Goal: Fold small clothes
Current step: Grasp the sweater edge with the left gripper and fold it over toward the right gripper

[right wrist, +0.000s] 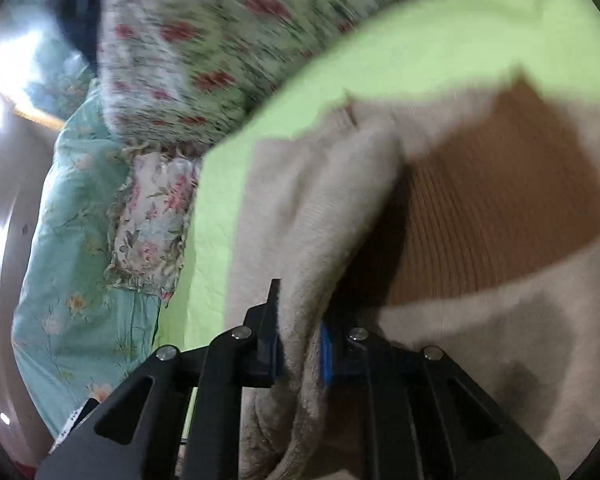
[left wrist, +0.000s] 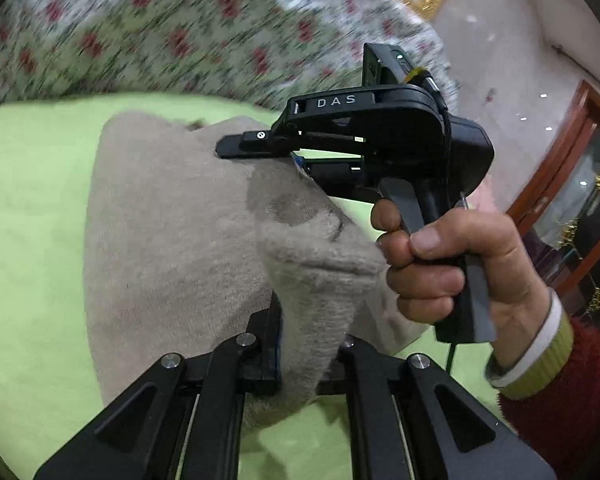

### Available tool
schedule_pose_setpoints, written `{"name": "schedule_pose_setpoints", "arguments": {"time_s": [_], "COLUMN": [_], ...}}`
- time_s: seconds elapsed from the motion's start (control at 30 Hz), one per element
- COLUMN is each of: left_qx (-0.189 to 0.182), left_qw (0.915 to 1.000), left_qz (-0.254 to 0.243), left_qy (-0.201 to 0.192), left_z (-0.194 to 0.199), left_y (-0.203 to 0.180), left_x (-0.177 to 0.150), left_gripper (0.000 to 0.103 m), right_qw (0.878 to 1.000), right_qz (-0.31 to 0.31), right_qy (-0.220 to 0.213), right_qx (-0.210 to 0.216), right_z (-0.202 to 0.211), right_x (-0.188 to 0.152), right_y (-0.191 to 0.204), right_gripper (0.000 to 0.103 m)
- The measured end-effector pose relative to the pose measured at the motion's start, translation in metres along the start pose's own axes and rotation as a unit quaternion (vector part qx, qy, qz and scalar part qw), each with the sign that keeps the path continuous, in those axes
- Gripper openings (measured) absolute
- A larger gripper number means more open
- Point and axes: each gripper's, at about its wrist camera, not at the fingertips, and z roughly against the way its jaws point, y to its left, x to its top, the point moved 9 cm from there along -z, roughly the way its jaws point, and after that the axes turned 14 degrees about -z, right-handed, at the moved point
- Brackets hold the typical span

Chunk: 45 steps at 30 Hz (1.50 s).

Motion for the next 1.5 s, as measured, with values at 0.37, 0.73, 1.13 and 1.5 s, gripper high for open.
{"name": "schedule_pose_setpoints", "arguments": {"time_s": [0.37,0.73,1.13,1.5], "left_qx": [-0.098,-0.08,-0.065,-0.011], "left_qw": [0.9929,0.9926,0.994,0.9877], "left_qz": [0.017,0.014,0.013,0.136], "left_qy": [0.066,0.091,0.087,0.076], "left_z": [-0.098,-0.109,-0.02,-0.002], "left_y": [-0.066,-0.073,-0.06,0.052], "left_x": [0.001,-0.01,-0.036,-0.034], "left_gripper": [0.008,0.017,0.063,0.083], "right_qw": [0.996,0.992,0.983,0.992], "right_qz": [-0.001,0.018,-0.019,-0.051], "right_qy": [-0.005,-0.011,-0.094,-0.074], "right_qx": [-0.094,-0.122,-0.155,-0.091], "right_z": [0.068,0.059,0.12,0.117], "right_x": [0.012,0.011,-0.001,-0.032], "right_y": [-0.098,-0.115,-0.123,-0.123], "right_gripper": [0.016,0.016,0.045,0.07]}}
